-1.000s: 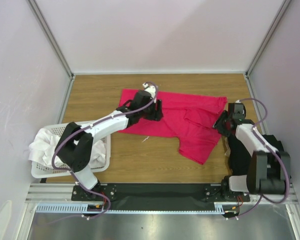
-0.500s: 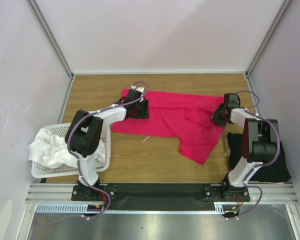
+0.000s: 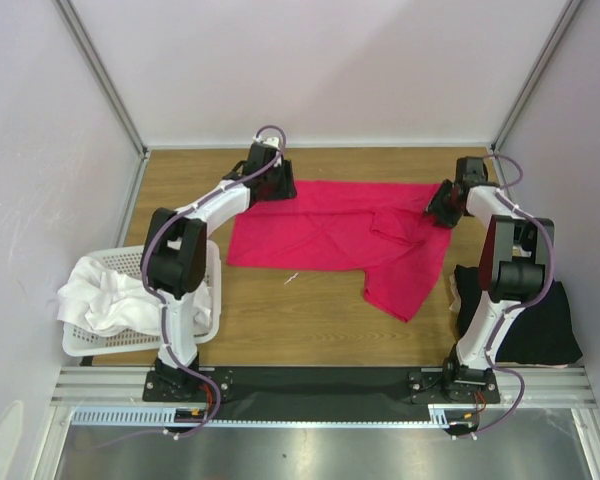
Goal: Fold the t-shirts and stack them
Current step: Fold the tshirt
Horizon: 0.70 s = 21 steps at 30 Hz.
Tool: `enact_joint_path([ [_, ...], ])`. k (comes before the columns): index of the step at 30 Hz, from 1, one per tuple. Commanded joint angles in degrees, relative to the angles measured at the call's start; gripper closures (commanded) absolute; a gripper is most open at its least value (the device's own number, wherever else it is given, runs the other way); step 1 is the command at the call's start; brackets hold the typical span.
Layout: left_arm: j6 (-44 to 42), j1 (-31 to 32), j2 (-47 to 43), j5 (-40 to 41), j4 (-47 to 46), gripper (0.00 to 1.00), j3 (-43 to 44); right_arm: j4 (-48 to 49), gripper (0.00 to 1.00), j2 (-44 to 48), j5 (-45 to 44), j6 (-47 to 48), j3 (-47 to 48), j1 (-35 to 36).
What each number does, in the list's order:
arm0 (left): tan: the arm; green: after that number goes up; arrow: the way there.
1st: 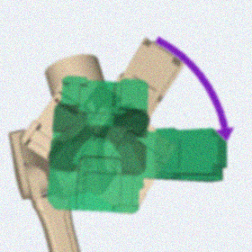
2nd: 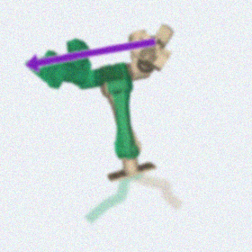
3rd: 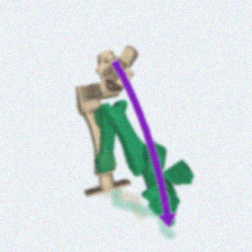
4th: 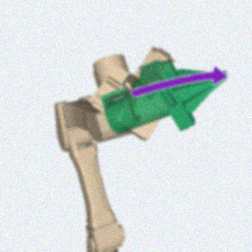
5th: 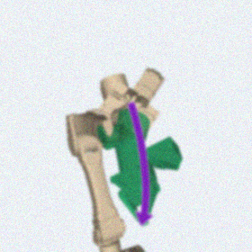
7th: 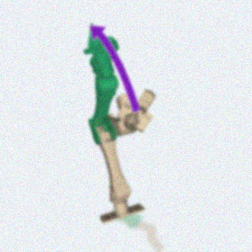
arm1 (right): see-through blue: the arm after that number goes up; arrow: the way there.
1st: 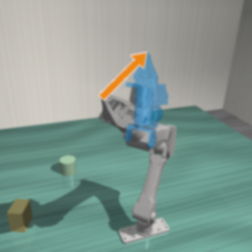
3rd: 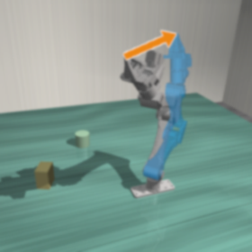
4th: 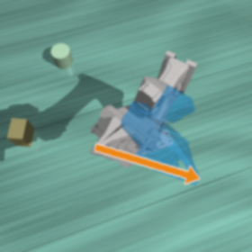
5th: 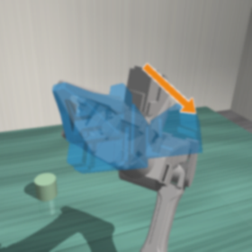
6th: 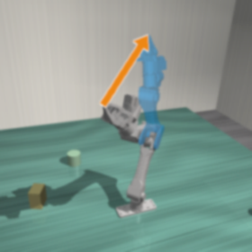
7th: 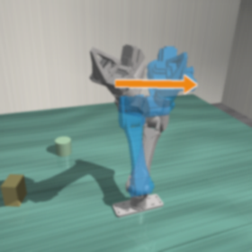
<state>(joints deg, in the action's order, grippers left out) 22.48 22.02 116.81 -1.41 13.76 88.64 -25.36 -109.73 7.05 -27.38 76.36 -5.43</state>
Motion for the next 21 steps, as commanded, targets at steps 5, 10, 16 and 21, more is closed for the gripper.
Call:
enact_joint_path([
  [5, 3.9, -2.9, 8.2, 4.2, 1.6, 0.44, 13.0, -2.0, 0.51, -4.6, 2.8, 2.3, 13.4, -0.7],
  [10, 9.2, -5.6, 11.9, 2.9, 0.6, 0.47, 14.9, -1.0, 0.54, -12.1, 2.1, 0.7, 18.4, -0.7],
  [16, 13.7, -8.5, 14.3, -0.1, -1.2, 0.48, 14.5, 0.8, 0.55, -18.5, 1.4, 0.0, 22.1, -0.7],
  [21, 16.1, -9.7, 17.3, -1.4, -1.2, 0.49, 16.0, 0.3, 0.56, -22.9, 1.1, -0.2, 26.5, -0.7],
])
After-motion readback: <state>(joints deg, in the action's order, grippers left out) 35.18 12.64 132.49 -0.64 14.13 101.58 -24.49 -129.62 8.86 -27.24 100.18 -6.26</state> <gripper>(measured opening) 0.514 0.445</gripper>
